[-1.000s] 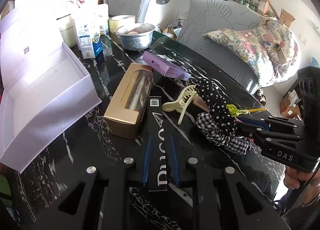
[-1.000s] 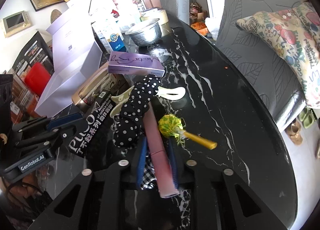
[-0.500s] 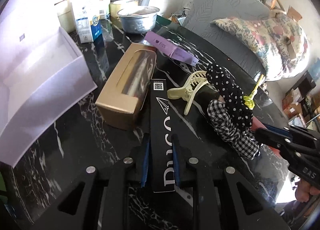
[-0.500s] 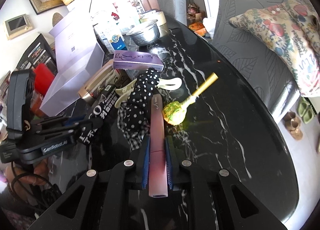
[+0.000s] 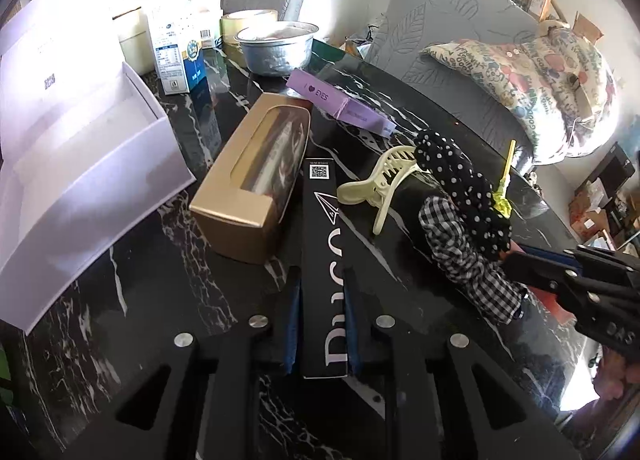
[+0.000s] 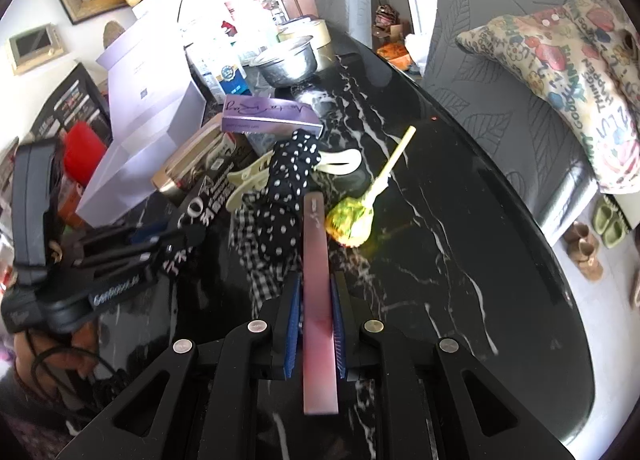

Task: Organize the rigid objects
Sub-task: 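Carry the DUCO box and pink tube with both grippers toward the open white box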

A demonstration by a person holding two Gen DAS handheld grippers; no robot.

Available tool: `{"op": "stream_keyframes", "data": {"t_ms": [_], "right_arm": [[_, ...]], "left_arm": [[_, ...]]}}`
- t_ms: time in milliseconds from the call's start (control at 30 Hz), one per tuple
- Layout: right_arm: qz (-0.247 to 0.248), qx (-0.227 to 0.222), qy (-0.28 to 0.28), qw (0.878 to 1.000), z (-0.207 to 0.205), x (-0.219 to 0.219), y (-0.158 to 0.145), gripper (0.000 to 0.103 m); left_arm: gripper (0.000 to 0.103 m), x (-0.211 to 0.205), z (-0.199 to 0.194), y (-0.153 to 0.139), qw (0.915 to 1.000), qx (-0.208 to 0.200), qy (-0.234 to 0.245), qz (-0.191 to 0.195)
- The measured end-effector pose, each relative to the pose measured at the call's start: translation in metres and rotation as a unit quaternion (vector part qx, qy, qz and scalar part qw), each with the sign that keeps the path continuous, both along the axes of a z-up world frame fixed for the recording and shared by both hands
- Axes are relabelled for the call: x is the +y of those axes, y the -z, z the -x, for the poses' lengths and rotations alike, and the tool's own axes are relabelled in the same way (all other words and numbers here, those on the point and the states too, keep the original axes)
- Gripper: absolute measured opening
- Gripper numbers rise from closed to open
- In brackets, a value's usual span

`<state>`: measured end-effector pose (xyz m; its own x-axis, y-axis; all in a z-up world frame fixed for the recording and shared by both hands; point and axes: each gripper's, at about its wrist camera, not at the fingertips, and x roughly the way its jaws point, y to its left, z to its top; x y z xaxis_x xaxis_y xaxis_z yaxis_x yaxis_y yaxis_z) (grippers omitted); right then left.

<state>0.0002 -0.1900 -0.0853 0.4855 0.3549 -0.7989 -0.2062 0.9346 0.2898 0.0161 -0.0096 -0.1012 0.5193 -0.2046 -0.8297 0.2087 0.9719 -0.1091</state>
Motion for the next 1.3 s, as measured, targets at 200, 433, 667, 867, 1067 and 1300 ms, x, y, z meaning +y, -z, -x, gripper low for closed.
{"op": "stream_keyframes", "data": {"t_ms": [200, 433, 667, 867, 1067, 1300], "right_arm": [[-0.006, -0.008, 0.0, 1.0, 0.001, 0.0, 0.0, 0.013], [-0.007, -0.023, 0.014, 1.0, 0.017, -0.004, -0.011, 0.013], [-0.007, -0.028, 0.021, 0.999, 0.034, -0.004, -0.019, 0.013], [-0.009, -0.041, 0.013, 0.999, 0.046, 0.002, -0.029, 0.013], [-0.013, -0.048, -0.012, 0.999, 0.056, 0.015, -0.034, 0.013], [-0.018, -0.052, -0.051, 0.997, 0.06, 0.036, -0.035, 0.013]], "left_arm": [[0.019, 0.001, 0.009, -0.003, 1.0, -0.004, 0.001, 0.002], [0.018, 0.003, 0.02, -0.011, 0.9997, -0.02, 0.004, 0.01], [0.018, 0.006, 0.036, -0.017, 0.9994, -0.03, -0.003, 0.016], [0.018, 0.013, 0.051, -0.023, 0.999, -0.038, -0.012, 0.02], [0.018, 0.025, 0.069, -0.029, 0.9981, -0.048, -0.033, 0.019], [0.018, 0.04, 0.085, -0.034, 0.9959, -0.055, -0.07, 0.016]]}}
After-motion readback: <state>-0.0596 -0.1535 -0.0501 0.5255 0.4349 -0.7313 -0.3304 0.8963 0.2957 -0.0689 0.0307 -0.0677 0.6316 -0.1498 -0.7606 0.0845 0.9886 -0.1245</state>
